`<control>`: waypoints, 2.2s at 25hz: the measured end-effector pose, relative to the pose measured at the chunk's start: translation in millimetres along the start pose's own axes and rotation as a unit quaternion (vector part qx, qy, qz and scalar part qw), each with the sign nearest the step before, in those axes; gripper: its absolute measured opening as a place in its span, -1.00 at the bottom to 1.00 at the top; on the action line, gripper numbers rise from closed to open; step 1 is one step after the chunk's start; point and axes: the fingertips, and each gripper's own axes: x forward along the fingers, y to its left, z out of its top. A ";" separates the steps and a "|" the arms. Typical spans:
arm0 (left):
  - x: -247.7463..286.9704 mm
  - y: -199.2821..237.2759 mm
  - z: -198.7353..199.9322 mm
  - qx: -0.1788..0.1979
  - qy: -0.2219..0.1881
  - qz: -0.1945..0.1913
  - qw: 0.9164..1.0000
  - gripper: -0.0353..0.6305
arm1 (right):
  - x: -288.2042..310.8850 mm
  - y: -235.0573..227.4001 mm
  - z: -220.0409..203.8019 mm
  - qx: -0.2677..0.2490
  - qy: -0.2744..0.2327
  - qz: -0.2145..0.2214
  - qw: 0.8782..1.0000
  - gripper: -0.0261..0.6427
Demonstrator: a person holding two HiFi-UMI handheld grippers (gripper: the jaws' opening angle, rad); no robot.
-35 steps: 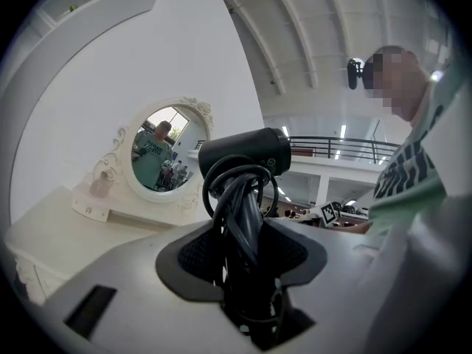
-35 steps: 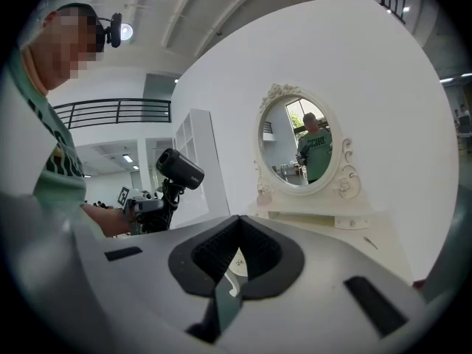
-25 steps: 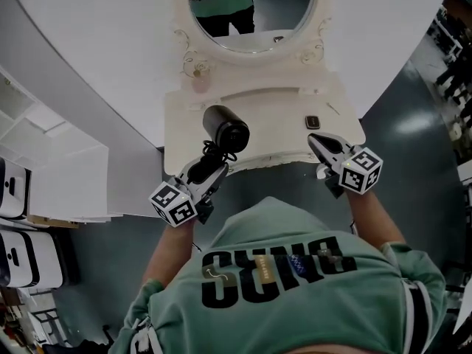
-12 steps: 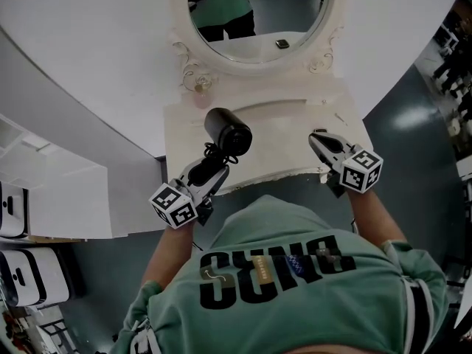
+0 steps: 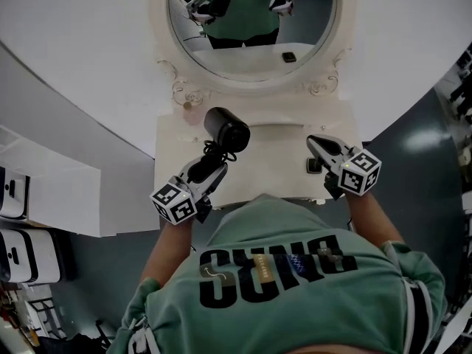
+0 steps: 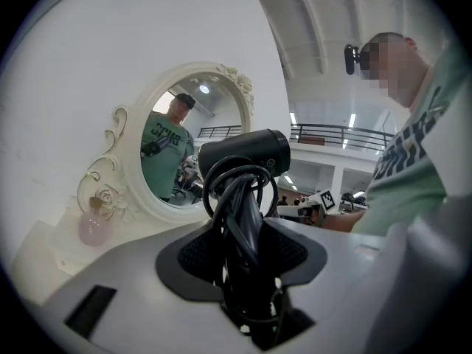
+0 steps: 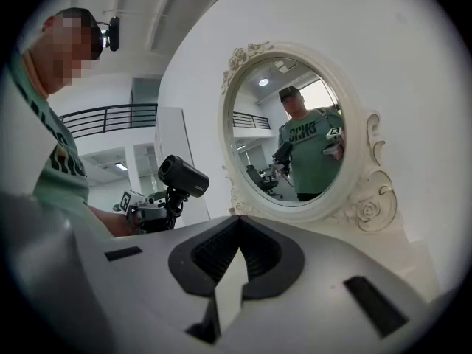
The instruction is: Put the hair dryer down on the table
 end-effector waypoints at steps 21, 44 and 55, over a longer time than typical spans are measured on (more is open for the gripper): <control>47.1 49.9 49.4 0.103 0.052 -0.004 0.993 -0.35 | 17.8 -67.7 18.8 -0.013 -0.005 -0.002 1.000 -0.94; 200.7 122.7 -46.6 0.258 0.292 -0.094 0.916 -0.35 | 24.2 -153.2 -11.3 0.008 -0.009 -0.040 0.999 -0.94; 241.9 161.5 -118.2 0.295 0.360 -0.115 0.878 -0.35 | 27.9 -177.5 -49.3 0.031 0.004 -0.048 0.998 -0.94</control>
